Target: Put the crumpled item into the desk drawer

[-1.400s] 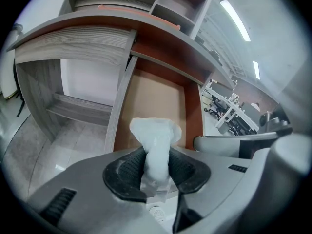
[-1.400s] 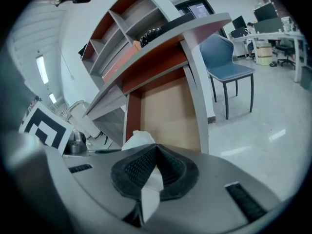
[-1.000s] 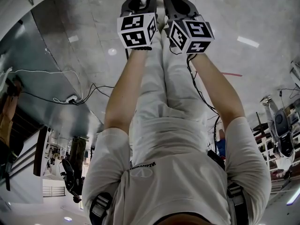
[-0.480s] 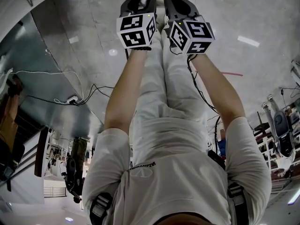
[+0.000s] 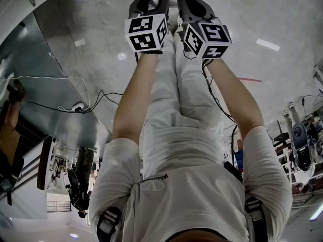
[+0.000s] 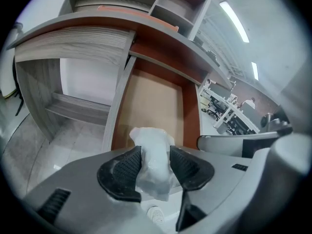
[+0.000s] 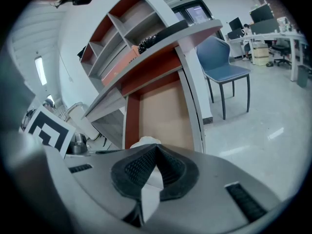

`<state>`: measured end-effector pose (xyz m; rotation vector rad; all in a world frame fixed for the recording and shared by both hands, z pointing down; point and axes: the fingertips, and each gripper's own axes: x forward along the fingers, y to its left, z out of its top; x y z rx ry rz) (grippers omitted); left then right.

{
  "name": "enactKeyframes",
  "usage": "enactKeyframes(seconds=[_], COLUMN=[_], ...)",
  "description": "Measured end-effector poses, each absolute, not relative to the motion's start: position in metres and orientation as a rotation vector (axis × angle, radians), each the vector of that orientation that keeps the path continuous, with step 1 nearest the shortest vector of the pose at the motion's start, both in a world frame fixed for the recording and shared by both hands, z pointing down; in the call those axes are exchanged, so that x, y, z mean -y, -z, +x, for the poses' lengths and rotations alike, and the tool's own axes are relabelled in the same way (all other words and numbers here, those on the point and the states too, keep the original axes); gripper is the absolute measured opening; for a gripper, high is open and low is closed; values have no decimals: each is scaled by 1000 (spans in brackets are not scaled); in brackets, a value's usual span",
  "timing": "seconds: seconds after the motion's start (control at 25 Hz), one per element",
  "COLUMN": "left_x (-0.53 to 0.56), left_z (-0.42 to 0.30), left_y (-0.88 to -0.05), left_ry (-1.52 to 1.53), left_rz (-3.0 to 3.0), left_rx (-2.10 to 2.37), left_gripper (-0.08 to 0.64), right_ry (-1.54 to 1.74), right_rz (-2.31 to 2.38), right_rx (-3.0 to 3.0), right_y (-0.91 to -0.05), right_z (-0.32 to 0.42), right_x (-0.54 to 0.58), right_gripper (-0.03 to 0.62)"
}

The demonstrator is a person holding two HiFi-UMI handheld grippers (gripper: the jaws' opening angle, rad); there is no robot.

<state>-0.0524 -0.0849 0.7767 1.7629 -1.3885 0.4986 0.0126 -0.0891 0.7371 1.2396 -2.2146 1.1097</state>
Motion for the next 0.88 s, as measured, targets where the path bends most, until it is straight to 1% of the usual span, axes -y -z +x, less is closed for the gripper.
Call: enactKeyframes(seconds=[0.16, 0.88], left_x=[87, 85], left_z=[-52, -57], left_y=[-778, -767], left_ry=[-488, -483], left_rz=[1755, 1773], left_rx=[1387, 1406], left_gripper=[213, 215], right_ry=[-1109, -1113], right_rz=[1243, 1257], right_rx=[2217, 2207], right_y=[-736, -733], right_z=[15, 16], right_x=[92, 86], right_gripper=[-2, -2])
